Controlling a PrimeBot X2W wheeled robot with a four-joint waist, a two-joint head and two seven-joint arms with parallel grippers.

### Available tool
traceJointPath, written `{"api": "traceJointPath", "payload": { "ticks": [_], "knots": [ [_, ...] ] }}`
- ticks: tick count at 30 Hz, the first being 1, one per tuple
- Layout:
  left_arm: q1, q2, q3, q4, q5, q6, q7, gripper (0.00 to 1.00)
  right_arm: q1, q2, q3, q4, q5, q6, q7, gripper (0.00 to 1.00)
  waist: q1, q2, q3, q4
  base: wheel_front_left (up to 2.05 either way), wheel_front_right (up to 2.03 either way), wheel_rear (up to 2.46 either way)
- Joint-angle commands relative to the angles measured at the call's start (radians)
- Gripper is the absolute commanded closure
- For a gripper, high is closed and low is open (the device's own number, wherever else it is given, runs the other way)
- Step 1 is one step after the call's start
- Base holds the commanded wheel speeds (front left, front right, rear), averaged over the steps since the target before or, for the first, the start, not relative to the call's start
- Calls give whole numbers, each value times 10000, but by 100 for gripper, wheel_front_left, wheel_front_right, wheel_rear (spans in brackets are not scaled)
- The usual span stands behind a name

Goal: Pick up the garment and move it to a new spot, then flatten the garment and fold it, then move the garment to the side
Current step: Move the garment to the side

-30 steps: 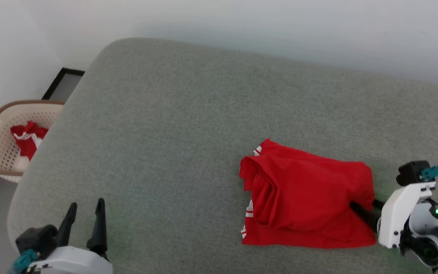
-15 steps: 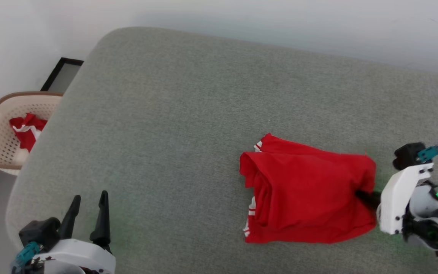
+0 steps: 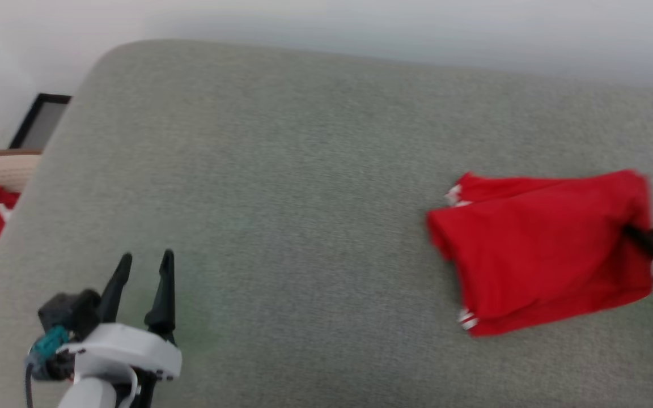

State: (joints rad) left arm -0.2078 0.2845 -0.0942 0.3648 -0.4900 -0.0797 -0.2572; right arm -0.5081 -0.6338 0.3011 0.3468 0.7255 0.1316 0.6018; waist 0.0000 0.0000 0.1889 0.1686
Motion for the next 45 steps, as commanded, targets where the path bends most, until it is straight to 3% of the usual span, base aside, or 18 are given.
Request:
{"api": "traceJointPath", "payload": {
  "ticks": [1,17,32,37,45],
  "knots": [
    [-167,16,-33,13,84,-38,-56,0,-125,-84,-75,20,-6,-21,-50,100,0,0,210,-271,0,0,0],
    [-2149,56,-856,264,448,-315,-55,0,-2160,-2485,538,955,-710,-21,-1640,100,0,0,1675,-1797,0,0,0],
    [-3881,122,-1804,517,731,-458,119,0,-4149,-3613,1898,2955,-1674,-21,-3859,100,0,0,3052,-2932,0,0,0],
    [-4217,163,-2032,582,686,-474,161,0,-4599,-3476,2067,4046,-1965,-21,-4305,100,0,0,3336,-3013,0,0,0],
    [-4312,220,-2266,760,572,-493,189,0,-5052,-2470,1990,5905,-2440,-21,-4711,100,0,0,3563,-2826,0,0,0]
  ]
}}
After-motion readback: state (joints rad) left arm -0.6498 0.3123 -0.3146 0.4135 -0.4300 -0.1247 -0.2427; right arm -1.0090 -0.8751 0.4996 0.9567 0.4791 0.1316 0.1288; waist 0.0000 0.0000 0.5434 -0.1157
